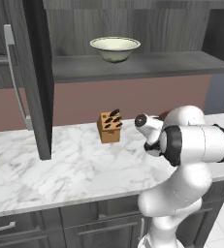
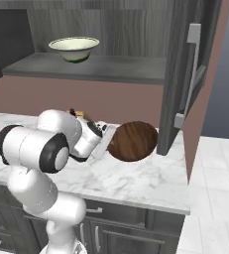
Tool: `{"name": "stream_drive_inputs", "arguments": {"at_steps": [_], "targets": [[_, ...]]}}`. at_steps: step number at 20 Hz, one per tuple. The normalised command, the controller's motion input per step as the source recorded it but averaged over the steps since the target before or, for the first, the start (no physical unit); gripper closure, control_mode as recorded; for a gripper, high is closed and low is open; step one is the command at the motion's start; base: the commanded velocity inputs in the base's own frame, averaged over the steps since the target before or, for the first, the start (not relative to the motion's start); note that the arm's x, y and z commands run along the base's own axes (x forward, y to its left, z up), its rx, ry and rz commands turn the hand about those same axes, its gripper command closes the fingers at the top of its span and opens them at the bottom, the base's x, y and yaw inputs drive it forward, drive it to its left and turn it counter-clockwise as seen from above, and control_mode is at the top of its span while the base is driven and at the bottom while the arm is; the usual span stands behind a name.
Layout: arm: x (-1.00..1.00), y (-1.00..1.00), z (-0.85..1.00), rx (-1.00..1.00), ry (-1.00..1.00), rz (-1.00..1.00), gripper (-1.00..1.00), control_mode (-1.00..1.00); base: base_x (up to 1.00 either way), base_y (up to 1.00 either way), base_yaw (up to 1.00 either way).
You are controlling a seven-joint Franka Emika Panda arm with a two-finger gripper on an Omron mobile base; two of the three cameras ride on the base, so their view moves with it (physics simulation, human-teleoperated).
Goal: Open the cabinet. Pick the bowls from the counter and place them in the cabinet. Then close the cabinet.
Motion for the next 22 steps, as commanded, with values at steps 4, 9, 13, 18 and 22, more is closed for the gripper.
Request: {"name": "stream_drive_inputs", "arguments": {"at_steps": [4,9,13,18,22], "targets": [[-0.79,0.48,0.66,-0.11,0.08,0.28,1.00,-1.00,0.00,0.00,0.00],[-0.79,0.12,0.85,-0.07,0.15,0.24,1.00,-1.00,0.00,0.00,0.00],[-0.68,0.00,0.96,-0.09,0.26,0.23,1.00,-1.00,0.00,0.00,0.00],[-0.51,0.00,0.98,-0.02,0.34,0.26,1.00,-1.00,0.00,0.00,0.00],[-0.50,0.18,0.65,0.00,0.30,0.31,1.00,-1.00,0.00,0.00,0.00]]}}
